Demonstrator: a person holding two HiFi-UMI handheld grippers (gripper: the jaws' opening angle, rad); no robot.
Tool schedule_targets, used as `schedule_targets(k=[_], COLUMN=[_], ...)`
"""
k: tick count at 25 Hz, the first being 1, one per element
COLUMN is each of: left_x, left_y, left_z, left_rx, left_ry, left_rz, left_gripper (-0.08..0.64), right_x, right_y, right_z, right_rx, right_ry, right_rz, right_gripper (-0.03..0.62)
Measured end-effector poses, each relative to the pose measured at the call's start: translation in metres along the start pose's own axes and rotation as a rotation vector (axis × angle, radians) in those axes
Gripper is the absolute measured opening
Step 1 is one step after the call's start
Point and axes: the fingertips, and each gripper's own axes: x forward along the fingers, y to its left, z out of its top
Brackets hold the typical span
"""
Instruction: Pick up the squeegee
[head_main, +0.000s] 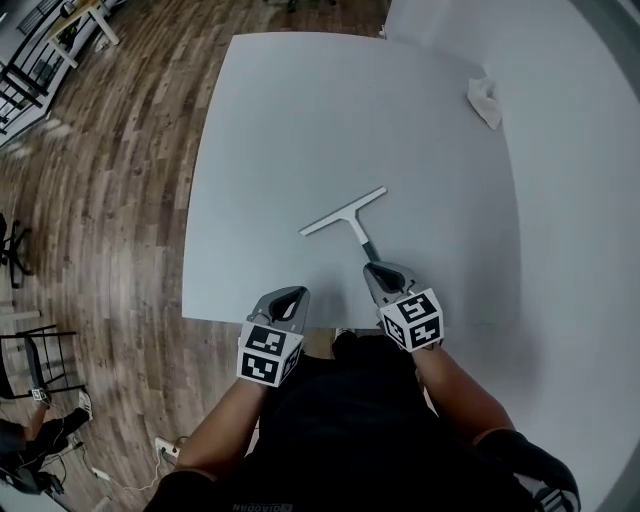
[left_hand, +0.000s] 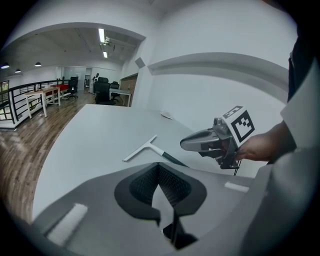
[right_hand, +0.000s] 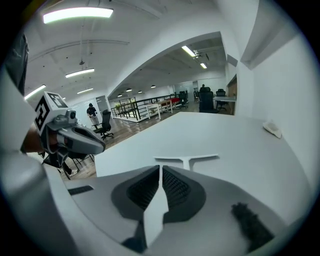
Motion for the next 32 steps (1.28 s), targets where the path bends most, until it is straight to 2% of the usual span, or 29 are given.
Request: schedule_targets(k=[3, 6, 12, 23, 32], left_x=[0.002, 0.004, 0.015, 0.019, 0.001], left_y=[0.006, 0.009, 0.013, 0.006, -0.007], left_z=[0.004, -0.005, -0.023, -0.028, -0.048], left_rx=[-0.034, -0.055, -0.090, -0.138, -0.211], left_ry=[-0.002, 0.013, 0.061, 0.072, 0.091], left_rz=[0.039, 0.065, 0.097, 0.152, 0.233], left_gripper=[0.008, 0.008, 0.008, 0.008, 0.008], right_x=[0.017, 0.035, 0.069, 0.103, 0.118], right_y=[-0.016, -0.029, -0.053, -0.056, -0.052], right_z=[-0.004, -0.010, -0.024, -0.042, -0.055], right_rx=[-0.007, -0.016, -0.016, -0.072, -0.067], right_ry=[0.025, 0.057, 0.133, 0.207, 0.215], right_rz=[-0.009, -0.016, -0.013, 0.016, 0.057], right_gripper=[0.016, 0.064, 0.091, 0.106, 0.112])
